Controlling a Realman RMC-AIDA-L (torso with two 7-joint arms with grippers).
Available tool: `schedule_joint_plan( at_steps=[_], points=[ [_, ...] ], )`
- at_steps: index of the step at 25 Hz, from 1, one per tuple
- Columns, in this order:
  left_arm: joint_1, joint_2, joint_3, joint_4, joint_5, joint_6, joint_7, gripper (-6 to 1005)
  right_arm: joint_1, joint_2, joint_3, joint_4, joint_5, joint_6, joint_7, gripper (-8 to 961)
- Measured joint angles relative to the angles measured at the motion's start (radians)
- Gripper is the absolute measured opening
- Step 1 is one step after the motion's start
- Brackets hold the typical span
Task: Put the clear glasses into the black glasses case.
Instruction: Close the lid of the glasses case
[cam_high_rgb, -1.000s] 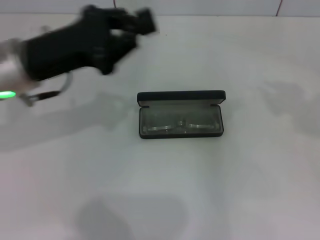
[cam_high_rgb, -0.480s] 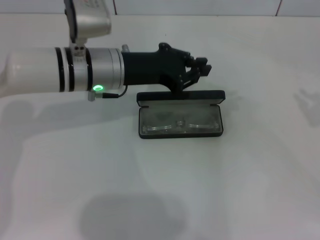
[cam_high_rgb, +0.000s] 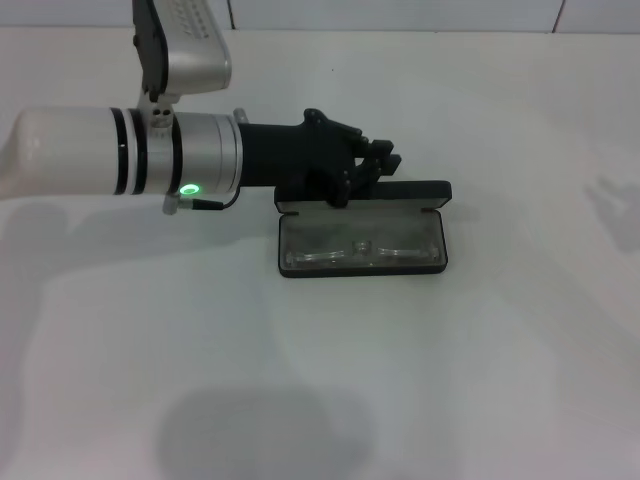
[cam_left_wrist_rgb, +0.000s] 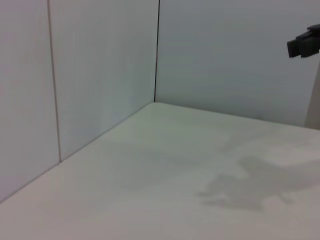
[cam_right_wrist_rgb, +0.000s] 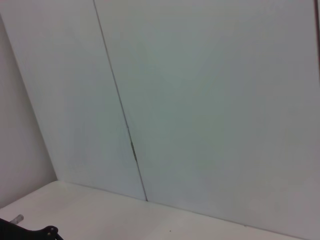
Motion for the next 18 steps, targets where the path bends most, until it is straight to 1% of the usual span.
schedule_joint_plan(
  at_steps=[8, 18],
  points=[
    [0.001, 0.003, -0.009, -0.011, 0.031, -0.012, -0.017, 161, 0.007, 0.000, -0.003, 0.039, 0.002, -0.002, -0.019, 156],
    [-0.007, 0.000, -0.003, -0.013, 0.073, -0.015, -0.038, 161, 0.013, 0.000, 0.001, 0.089, 0.027, -0.012, -0.048, 156]
  ],
)
